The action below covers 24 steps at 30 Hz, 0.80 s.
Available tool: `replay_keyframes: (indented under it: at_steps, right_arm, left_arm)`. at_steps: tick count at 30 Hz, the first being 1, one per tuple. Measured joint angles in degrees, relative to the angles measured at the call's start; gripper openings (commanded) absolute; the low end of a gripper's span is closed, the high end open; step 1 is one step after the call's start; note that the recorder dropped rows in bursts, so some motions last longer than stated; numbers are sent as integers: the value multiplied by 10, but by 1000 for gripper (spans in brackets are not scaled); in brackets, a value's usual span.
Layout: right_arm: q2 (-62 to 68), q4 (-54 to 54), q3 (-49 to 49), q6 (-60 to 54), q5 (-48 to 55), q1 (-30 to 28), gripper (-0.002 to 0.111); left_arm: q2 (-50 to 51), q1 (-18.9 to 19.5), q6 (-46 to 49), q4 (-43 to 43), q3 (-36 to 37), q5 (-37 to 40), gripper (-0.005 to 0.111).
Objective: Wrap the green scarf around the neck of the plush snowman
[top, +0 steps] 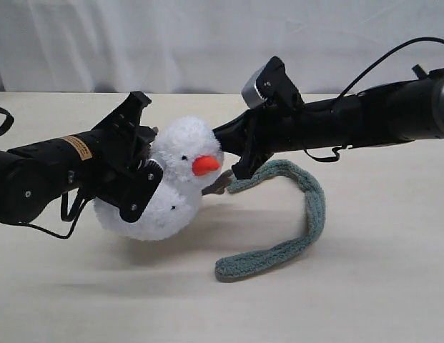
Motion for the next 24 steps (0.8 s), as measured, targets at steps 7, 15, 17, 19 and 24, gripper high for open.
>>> replay_keyframes:
  at_steps: [7,15,17,19,24]
  right_arm:
    - [-61,-4,-2,23,57,0,4]
    - [-66,-34,-3,80,63,0,4]
    - [-66,-43,-3,89,62,1,4]
    - [-66,-52,-3,95,61,3,4]
    - [-66,-57,-3,103,44,6,8]
  left_arm:
    - [21,4,-220,-9,1,-78,0]
    - [44,4,-481,45,0,-38,0]
    - [56,4,-525,82,0,-20,0]
    - [67,4,-552,101,0,-16,0]
    - [72,4,-492,105,0,-22,0]
